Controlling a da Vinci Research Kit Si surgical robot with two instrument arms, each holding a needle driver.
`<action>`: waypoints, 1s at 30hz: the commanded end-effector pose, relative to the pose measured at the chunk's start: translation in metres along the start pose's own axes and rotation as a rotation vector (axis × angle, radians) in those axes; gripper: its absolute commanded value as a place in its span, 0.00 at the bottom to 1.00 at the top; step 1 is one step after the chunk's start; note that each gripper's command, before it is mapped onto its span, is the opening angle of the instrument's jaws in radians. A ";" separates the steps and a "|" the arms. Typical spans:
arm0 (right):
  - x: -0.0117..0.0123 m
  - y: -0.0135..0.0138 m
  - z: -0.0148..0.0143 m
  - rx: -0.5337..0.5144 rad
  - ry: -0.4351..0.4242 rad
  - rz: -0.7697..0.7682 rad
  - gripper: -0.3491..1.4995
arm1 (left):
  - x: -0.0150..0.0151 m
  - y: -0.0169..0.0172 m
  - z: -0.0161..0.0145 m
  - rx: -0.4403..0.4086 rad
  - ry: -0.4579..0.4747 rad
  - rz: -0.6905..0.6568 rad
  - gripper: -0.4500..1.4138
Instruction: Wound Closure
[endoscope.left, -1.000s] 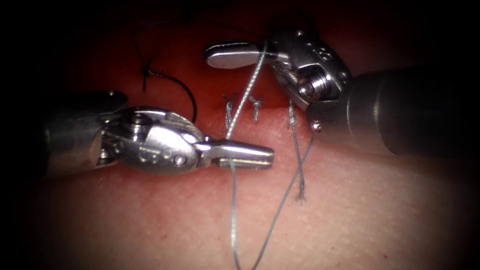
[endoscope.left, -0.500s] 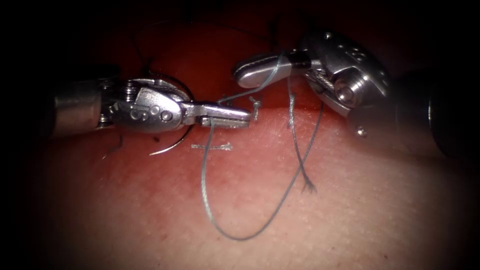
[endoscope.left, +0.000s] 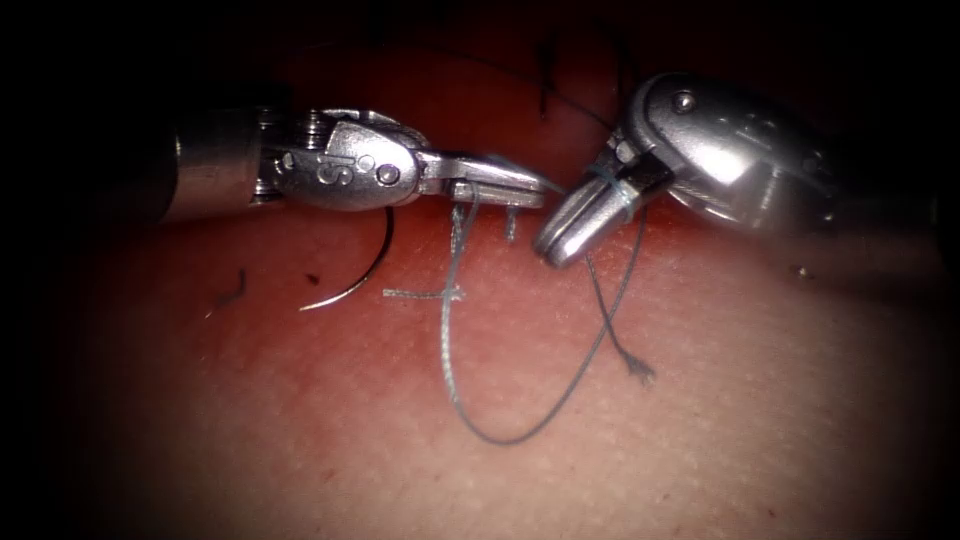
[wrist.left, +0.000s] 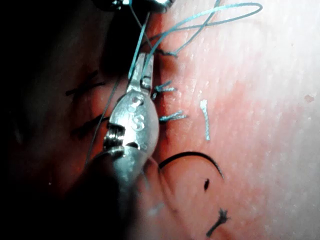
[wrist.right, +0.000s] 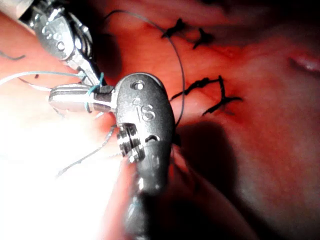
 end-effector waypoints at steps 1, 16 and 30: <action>-0.0004 0.0010 0.0001 0.021 -0.029 -0.004 0.00 | -0.0005 -0.0006 0.0005 -0.004 -0.002 0.002 0.00; -0.0029 -0.0018 0.0019 0.158 -0.182 -0.040 0.75 | 0.0005 -0.0004 0.0015 -0.008 -0.009 -0.001 0.00; -0.0042 -0.0033 0.0024 0.192 -0.196 -0.053 0.61 | 0.0002 0.0002 0.0018 -0.011 -0.013 -0.018 0.00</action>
